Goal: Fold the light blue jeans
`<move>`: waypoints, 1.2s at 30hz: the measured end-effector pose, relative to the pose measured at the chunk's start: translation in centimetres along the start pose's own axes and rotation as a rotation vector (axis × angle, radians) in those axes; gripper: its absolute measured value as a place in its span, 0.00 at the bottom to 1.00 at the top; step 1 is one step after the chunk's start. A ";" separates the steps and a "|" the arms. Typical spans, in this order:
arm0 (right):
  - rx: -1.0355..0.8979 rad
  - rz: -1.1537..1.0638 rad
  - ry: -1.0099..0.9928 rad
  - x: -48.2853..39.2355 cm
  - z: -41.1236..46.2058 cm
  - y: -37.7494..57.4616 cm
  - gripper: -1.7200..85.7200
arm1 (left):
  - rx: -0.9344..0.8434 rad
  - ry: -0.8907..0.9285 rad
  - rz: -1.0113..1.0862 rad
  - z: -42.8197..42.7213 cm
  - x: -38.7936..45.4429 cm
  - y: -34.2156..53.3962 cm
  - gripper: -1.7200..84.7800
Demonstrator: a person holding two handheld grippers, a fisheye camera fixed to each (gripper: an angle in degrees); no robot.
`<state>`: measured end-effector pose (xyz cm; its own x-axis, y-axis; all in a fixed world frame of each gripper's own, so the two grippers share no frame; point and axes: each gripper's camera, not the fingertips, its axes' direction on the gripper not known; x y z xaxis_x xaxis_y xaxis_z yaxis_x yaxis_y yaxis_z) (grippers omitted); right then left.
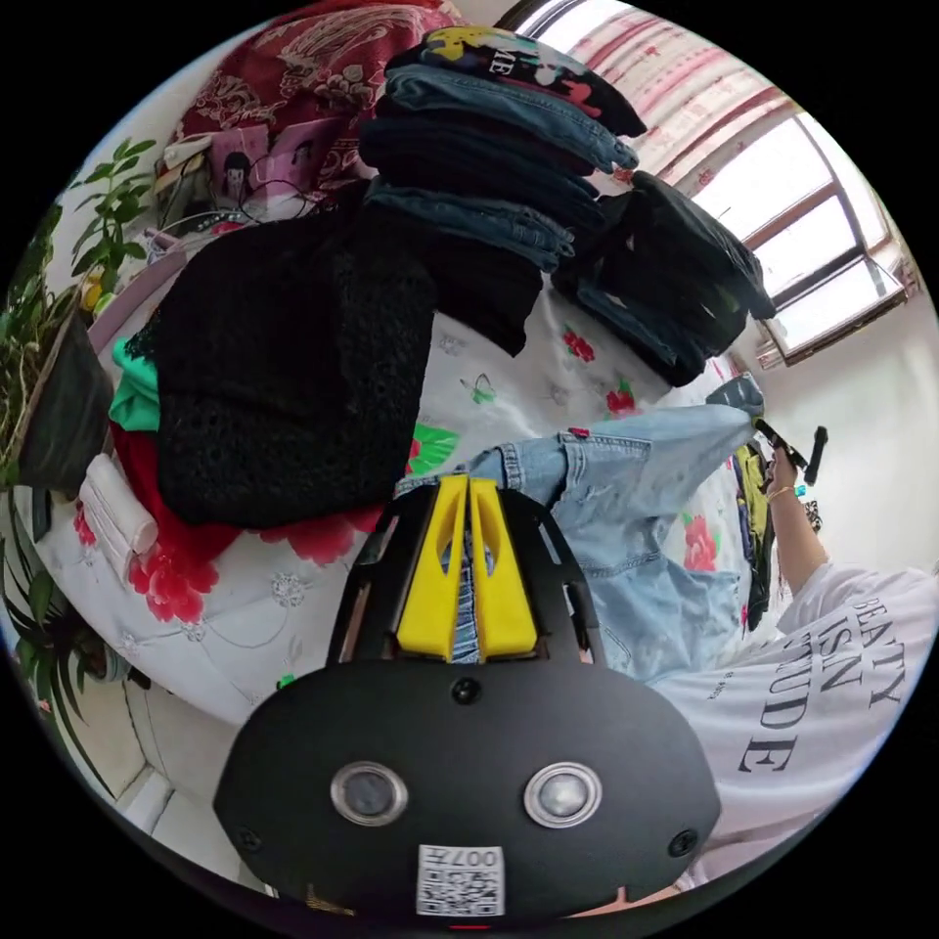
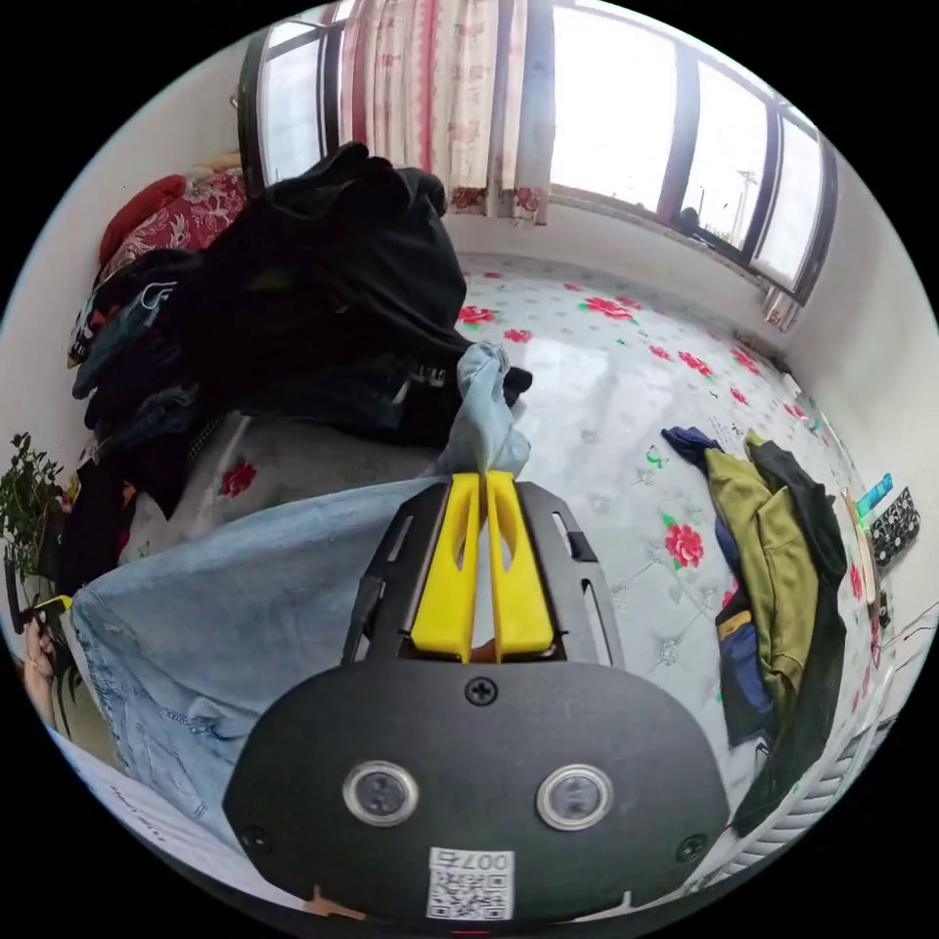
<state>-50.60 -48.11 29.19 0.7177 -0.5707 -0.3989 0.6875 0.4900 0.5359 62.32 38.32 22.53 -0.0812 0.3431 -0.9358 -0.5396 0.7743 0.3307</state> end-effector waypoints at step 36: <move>-0.481 0.434 0.185 18.7 -11.9 38.7 0.02 | -0.217 -0.227 0.006 6.9 1.1 24.5 0.09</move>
<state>-9.23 -31.97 33.66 0.9178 -0.1545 -0.3658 0.2742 0.9129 0.3024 54.83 61.32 30.40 0.0908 0.4762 -0.8746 -0.7077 0.6488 0.2798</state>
